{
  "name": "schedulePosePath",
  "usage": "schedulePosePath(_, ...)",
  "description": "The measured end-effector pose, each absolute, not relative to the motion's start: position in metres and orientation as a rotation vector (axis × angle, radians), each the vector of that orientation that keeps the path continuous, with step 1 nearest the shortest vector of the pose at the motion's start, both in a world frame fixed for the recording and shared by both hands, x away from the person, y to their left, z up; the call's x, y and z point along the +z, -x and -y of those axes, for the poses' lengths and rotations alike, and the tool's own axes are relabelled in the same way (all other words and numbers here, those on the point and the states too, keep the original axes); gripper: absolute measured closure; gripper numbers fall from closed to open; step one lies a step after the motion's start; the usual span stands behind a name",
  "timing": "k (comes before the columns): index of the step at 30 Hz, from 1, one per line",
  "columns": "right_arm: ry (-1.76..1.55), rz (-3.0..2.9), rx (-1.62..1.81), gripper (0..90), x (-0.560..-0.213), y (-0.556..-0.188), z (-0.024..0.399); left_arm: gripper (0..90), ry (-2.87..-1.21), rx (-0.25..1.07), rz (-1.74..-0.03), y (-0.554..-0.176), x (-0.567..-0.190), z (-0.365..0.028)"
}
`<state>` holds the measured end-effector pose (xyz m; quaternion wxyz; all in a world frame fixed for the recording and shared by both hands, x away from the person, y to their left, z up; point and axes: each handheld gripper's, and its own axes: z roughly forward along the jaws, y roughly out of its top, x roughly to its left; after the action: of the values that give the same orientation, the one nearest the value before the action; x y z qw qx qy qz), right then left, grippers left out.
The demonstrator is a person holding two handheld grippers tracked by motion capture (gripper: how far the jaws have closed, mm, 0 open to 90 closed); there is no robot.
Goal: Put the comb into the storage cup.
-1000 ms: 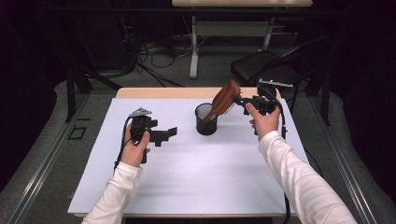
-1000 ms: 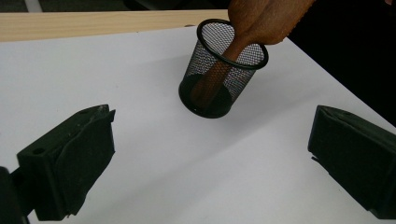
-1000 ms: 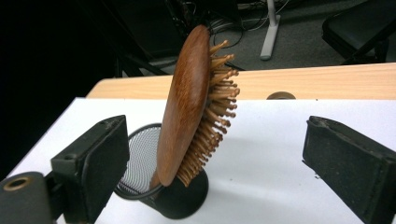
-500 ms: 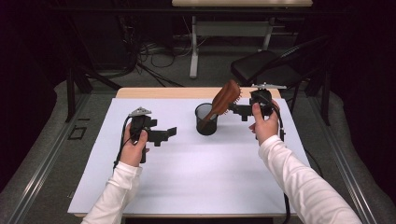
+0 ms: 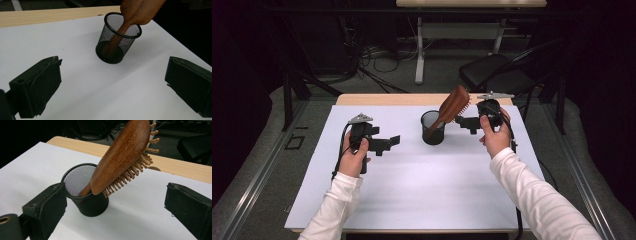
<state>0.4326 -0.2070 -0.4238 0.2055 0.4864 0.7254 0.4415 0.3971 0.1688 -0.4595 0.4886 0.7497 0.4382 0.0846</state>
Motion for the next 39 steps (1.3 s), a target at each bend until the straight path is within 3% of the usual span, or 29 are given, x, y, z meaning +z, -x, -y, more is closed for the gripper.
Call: schedulePosePath(39, -1.344, -2.064, 1.296, 4.5, -0.441, -0.407, 0.217, 0.5, -1.871, 0.203, -1.025, -0.391, -0.452, -0.171)
